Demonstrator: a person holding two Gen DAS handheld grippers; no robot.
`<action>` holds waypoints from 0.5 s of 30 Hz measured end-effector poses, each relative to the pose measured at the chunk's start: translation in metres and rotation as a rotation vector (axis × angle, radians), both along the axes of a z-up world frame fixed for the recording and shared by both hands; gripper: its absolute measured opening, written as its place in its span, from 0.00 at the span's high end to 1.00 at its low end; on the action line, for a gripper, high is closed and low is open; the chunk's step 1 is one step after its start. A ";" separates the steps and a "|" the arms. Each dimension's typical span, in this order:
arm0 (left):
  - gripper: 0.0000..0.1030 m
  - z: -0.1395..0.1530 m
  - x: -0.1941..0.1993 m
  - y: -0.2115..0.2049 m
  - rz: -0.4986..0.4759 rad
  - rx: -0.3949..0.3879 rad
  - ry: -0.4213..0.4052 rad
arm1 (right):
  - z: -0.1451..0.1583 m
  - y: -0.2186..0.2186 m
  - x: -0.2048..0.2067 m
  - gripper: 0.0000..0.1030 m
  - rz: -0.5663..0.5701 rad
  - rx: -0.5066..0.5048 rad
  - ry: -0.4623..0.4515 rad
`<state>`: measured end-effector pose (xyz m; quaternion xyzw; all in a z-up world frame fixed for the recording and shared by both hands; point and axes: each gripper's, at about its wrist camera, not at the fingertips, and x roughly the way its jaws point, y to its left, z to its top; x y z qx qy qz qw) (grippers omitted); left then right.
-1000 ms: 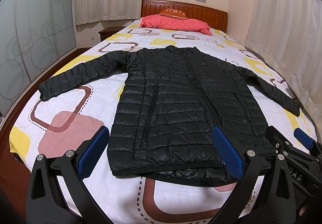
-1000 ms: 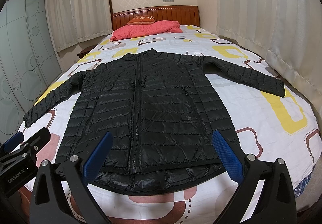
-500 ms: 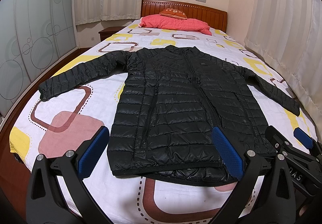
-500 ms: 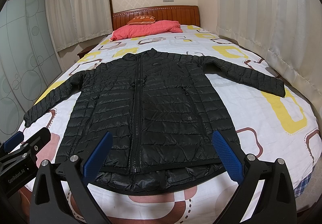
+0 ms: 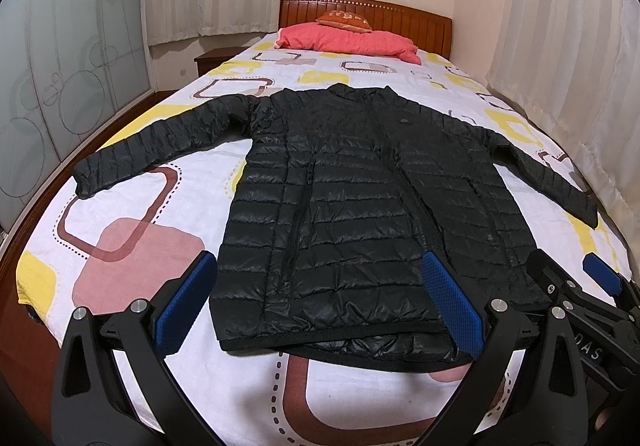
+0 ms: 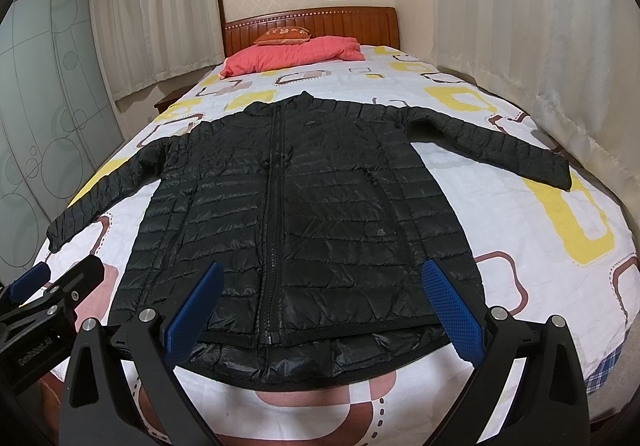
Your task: Fold large clothes
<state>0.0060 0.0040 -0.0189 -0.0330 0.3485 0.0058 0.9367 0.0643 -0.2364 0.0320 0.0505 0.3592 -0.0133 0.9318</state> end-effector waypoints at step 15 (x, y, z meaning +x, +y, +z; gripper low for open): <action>0.02 -0.048 0.110 0.065 0.173 -0.050 0.139 | -0.043 -0.081 0.087 0.05 -0.146 0.128 0.073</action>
